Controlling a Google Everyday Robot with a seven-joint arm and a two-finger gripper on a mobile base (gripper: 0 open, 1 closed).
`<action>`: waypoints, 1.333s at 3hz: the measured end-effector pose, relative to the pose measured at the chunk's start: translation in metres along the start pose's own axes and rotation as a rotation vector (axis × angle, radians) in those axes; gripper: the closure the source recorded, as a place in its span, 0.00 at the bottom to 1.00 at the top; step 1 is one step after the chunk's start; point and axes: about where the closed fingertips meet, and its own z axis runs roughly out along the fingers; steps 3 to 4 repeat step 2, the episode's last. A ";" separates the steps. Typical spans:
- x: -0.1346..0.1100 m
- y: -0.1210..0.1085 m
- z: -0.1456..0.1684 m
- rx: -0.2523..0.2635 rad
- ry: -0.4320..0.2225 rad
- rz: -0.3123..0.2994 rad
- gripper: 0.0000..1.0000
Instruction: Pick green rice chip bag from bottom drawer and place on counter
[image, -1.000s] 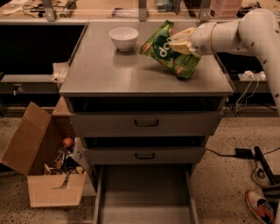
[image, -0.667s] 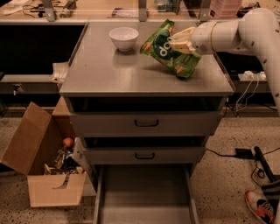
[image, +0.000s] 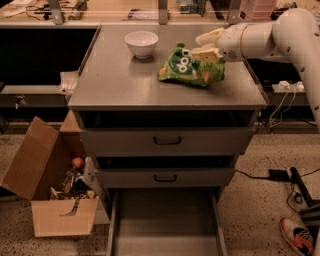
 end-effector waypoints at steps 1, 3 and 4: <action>0.000 0.000 0.000 0.000 0.000 0.000 0.00; 0.000 0.000 0.000 0.000 0.000 0.000 0.00; 0.000 0.000 0.000 0.000 0.000 0.000 0.00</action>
Offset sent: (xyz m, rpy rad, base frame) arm 0.0000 0.0000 0.0000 0.0000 0.0000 0.0000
